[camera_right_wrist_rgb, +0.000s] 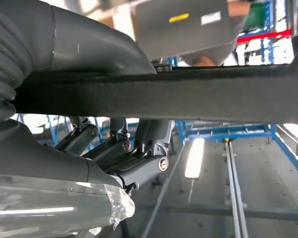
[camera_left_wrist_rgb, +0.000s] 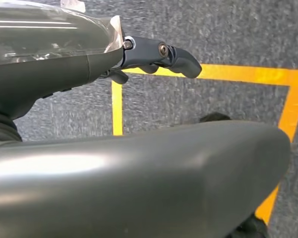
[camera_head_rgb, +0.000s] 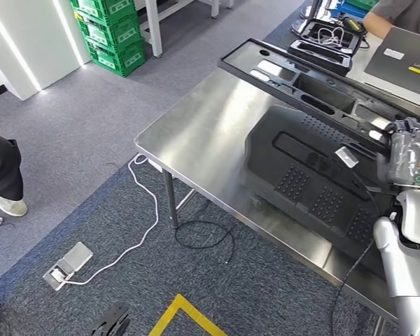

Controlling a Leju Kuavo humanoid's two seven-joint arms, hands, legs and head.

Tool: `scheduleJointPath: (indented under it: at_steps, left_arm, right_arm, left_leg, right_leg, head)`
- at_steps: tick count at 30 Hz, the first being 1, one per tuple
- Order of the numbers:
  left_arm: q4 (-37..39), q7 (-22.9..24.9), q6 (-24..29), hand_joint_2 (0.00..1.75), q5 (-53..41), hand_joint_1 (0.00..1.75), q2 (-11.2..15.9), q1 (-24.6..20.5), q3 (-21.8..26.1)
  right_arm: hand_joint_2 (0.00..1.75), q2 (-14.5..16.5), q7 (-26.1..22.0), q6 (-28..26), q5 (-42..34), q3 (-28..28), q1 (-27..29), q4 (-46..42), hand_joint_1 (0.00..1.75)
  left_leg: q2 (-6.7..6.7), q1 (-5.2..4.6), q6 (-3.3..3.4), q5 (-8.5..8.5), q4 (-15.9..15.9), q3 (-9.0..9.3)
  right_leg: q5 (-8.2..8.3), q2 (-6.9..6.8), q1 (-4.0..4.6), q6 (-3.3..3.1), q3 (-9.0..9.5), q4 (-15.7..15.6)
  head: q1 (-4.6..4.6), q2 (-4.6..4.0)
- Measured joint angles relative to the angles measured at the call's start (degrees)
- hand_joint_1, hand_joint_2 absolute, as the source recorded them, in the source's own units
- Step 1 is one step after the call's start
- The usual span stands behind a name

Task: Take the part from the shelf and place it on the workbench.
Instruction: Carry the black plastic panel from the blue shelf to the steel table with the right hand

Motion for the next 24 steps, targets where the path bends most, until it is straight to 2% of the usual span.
scheduleJointPath:
  at_steps: [2, 3, 4, 5, 7, 8, 9, 10, 12, 14, 15, 17, 19, 20, 22, 24]
  left_arm:
    - [0.0, 0.2, 0.1, 0.00, 0.0, 0.00, -0.1, -0.1, 0.0]
    - [0.0, 0.3, 0.2, 0.00, -0.1, 0.00, -0.2, -0.1, 0.0]
    - [0.0, 0.5, 0.3, 0.00, 0.0, 0.00, -0.3, -0.2, 0.0]
    - [0.0, 0.6, 0.3, 0.00, 0.0, 0.00, -0.3, -0.3, 0.0]
    - [0.0, 1.0, 0.4, 0.00, 0.3, 0.00, -0.4, -0.5, 0.0]
    - [0.0, 1.1, 0.4, 0.00, 0.4, 0.00, -0.4, -0.6, 0.1]
    - [0.0, 1.1, 0.4, 0.00, 0.5, 0.00, -0.4, -0.6, 0.1]
    - [0.0, 1.1, 0.3, 0.00, 0.6, 0.00, -0.4, -0.6, 0.1]
    - [0.0, 1.1, 0.2, 0.00, 0.6, 0.00, -0.4, -0.5, 0.2]
    - [0.0, 1.0, 0.2, 0.00, 0.6, 0.00, -0.3, -0.5, 0.2]
    - [0.0, 0.9, 0.2, 0.00, 0.6, 0.00, -0.3, -0.5, 0.2]
    - [0.0, 0.9, 0.2, 0.00, 0.6, 0.00, -0.3, -0.4, 0.2]
    - [0.0, 0.9, 0.2, 0.00, 0.6, 0.00, -0.3, -0.1, 0.2]
    - [0.0, 0.9, 0.2, 0.00, 0.6, 0.00, -0.3, -0.1, 0.2]
    - [0.0, 0.9, 0.2, 0.00, 0.6, 0.00, -0.3, 0.0, 0.2]
    - [0.0, 0.8, 0.2, 0.00, 0.4, 0.00, -0.3, -0.1, 0.2]
  right_arm:
    - [1.75, 0.0, 0.4, 0.2, 0.7, -0.2, -0.3, 0.5, 1.75]
    - [1.75, 0.0, 0.7, 0.4, 0.9, -0.3, -0.4, 0.8, 1.75]
    - [1.75, 0.0, 0.8, 0.6, 1.1, -0.4, -0.6, 1.2, 1.75]
    - [1.75, 0.0, 0.8, 0.8, 1.1, -0.4, -0.9, 1.4, 1.75]
    - [1.75, 0.0, 0.4, 1.1, 0.9, -0.5, -1.7, 2.0, 1.75]
    - [1.75, 0.0, 0.2, 1.1, 0.7, -0.5, -2.2, 2.2, 1.75]
    - [1.75, 0.0, 0.0, 1.2, 0.5, -0.5, -2.7, 2.4, 1.75]
    - [1.75, 0.0, 0.0, 1.3, 0.4, -0.5, -3.2, 2.6, 1.75]
    - [1.75, -0.1, -0.1, 1.3, 0.2, -0.6, -3.7, 2.8, 1.75]
    - [1.75, -0.2, -0.2, 1.4, 0.2, -0.7, -3.9, 3.0, 1.75]
    - [1.75, -0.2, -0.2, 1.4, 0.2, -0.7, -4.0, 3.1, 1.75]
    - [1.75, -0.1, -0.2, 1.5, 0.1, -0.6, -4.1, 3.4, 1.75]
    - [1.75, -0.1, -0.2, 1.5, 0.0, -0.6, -4.1, 3.6, 1.75]
    - [1.75, -0.1, -0.2, 1.5, -0.1, -0.6, -4.1, 3.7, 1.75]
    - [1.75, -0.1, -0.2, 1.6, -0.1, -0.6, -4.1, 3.8, 1.75]
    - [1.75, -0.1, -0.1, 1.6, -0.3, -0.5, -4.1, 4.0, 1.75]
  left_leg:
    - [0.54, -0.01, 0.22, -0.07, -0.1, 0.22]
    - [0.84, 0.00, 0.25, -0.16, -0.1, 0.31]
    - [1.14, 0.02, 0.23, -0.27, -0.1, 0.42]
    - [1.42, 0.05, 0.14, -0.39, -0.1, 0.58]
    - [1.94, 0.11, -0.21, -0.71, -0.1, 1.02]
    - [2.18, 0.03, -0.46, -0.84, -0.1, 1.18]
    - [2.43, -0.08, -0.73, -0.93, -0.1, 1.28]
    - [2.71, -0.18, -1.03, -0.99, -0.2, 1.35]
    - [3.32, -0.24, -1.64, -1.10, -0.4, 1.52]
    - [2.90, -0.16, -2.07, -2.33, 0.9, 1.17]
    - [2.34, -0.15, -2.17, -3.73, 3.2, 0.19]
    - [1.30, -0.20, -2.14, -7.16, 10.8, -3.45]
    - [1.00, -0.27, -2.12, -8.71, 16.4, -6.47]
    - [0.97, -0.28, -2.09, -8.76, 17.4, -7.08]
    - [0.95, -0.28, -2.07, -8.53, 17.5, -7.22]
    - [-0.21, -0.27, -1.57, -4.38, 9.1, -3.75]
  right_leg:
    - [-3.24, -1.27, -0.18, 0.54, -3.46, 7.5]
    - [-4.01, -1.50, -0.32, 0.77, -4.98, 10.5]
    - [-3.72, -1.63, -0.47, 1.00, -5.66, 11.6]
    - [-2.37, -1.80, -0.58, 1.17, -5.18, 10.2]
    - [1.70, -2.89, -0.64, 1.30, -1.59, 2.5]
    - [3.07, -3.60, -0.41, 1.10, 0.12, -1.2]
    - [3.74, -4.16, -0.17, 0.77, 1.22, -3.6]
    - [3.73, -4.43, 0.09, 0.37, 1.61, -4.6]
    - [3.70, -3.86, 0.26, -0.52, 1.58, -4.7]
    - [3.91, -3.28, 0.05, -1.34, 1.82, -5.1]
    - [4.00, -3.01, -0.07, -1.70, 1.97, -5.3]
    - [3.98, -2.35, -0.02, -2.13, 2.02, -5.3]
    - [3.90, -1.54, 0.13, -2.25, 2.03, -5.2]
    - [3.88, -1.30, 0.16, -2.27, 2.04, -5.2]
    - [3.86, -1.13, 0.18, -2.28, 2.06, -5.2]
    - [3.57, 0.14, 0.29, -1.89, 1.79, -4.7]
  head:
    - [0.12, 0.00]
    - [0.12, 0.00]
    - [0.13, 0.00]
    - [0.13, 0.00]
    - [0.13, 0.00]
    - [0.13, 0.00]
    - [0.10, 0.00]
    - [0.07, 0.00]
    - [0.02, 0.00]
    - [-0.11, 0.00]
    - [-0.22, 0.00]
    - [-0.36, 0.00]
    - [-0.37, 0.00]
    - [-0.37, 0.00]
    - [-0.37, 0.00]
    - [-0.39, 0.00]
